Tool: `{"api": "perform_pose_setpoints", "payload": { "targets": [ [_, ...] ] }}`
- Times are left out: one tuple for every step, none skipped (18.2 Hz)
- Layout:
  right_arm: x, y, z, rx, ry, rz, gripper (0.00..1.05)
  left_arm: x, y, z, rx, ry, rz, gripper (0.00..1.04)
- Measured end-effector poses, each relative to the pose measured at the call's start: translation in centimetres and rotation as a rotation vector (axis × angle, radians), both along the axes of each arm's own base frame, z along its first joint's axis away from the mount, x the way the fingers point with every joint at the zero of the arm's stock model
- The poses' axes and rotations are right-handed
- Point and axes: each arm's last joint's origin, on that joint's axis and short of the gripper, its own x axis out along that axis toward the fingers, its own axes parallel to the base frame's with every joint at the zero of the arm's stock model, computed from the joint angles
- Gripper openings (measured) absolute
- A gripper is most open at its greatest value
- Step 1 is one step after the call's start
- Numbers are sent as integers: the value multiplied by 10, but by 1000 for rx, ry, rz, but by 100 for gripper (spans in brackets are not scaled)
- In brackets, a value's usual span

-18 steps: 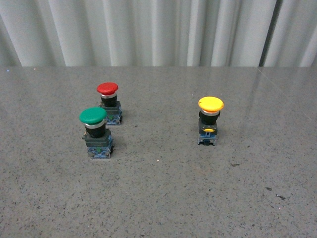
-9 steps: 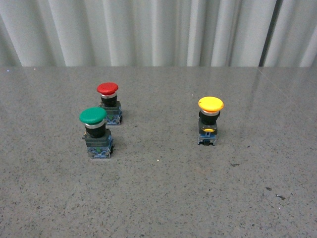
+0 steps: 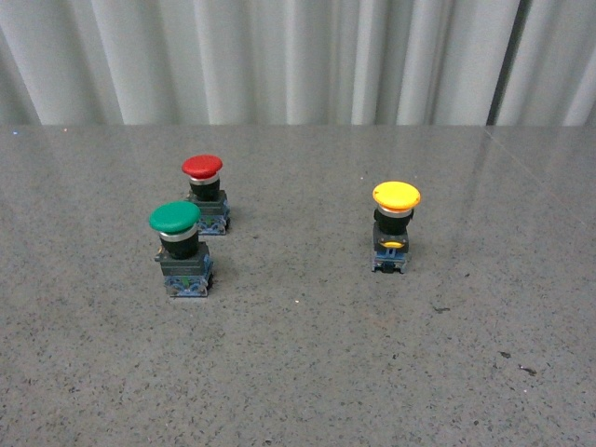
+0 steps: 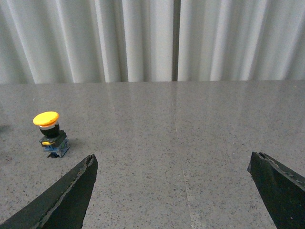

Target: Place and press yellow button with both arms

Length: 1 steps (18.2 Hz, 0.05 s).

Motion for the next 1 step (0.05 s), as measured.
{"api": "perform_pose_setpoints", "payload": {
  "targets": [
    [0,0,0,0,0,0,98,0,0,0,0,0,0,98]
  ]
}}
